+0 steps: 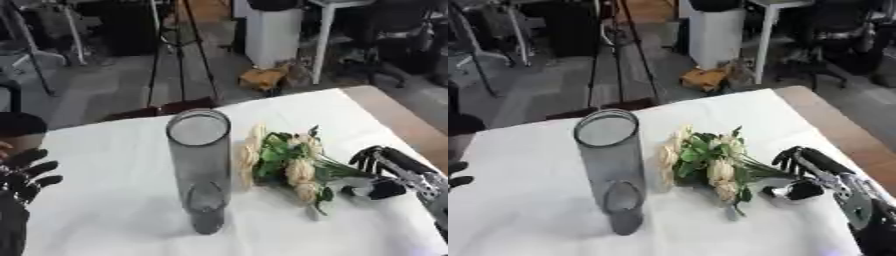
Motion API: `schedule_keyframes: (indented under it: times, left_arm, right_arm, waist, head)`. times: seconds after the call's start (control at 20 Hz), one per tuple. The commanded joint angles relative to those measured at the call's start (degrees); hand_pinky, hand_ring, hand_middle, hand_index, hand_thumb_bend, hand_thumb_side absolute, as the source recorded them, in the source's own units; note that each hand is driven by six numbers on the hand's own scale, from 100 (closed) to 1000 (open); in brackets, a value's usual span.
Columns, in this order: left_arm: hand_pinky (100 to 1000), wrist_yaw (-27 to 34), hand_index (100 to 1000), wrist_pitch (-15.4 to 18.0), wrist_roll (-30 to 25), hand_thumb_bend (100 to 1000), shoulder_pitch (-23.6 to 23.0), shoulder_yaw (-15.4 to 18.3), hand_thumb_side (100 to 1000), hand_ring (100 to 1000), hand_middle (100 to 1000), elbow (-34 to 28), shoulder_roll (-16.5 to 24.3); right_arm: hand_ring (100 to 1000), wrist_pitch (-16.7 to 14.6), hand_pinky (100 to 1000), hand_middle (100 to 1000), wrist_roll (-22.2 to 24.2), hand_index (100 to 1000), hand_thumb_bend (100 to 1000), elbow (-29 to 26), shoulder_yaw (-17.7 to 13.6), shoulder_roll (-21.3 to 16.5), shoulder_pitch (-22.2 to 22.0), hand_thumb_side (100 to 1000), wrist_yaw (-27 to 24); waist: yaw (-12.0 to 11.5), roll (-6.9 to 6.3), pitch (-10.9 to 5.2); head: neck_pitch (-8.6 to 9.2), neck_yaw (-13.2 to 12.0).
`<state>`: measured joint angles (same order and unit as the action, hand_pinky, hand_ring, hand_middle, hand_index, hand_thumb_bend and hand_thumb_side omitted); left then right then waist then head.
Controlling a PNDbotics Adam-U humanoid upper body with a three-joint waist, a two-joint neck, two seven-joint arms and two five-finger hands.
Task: Arrange flowers into the vase.
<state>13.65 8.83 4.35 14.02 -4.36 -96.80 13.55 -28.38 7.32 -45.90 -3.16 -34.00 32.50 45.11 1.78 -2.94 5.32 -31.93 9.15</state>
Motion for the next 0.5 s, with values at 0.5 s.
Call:
schedule_keyframes:
  times: [0.5]
  left_arm:
    - [687,0.3,800,0.0,-0.1,1000,0.5,0.2,796,734,745,-0.8,0.8]
  right_arm:
    - [527,2.1,425,521,5.1,697,606,1.4,0.1,-0.3,0.5,481,3.1]
  waist:
    - [-0.1,-0.71,-0.74]
  head:
    - [0.14,-0.3]
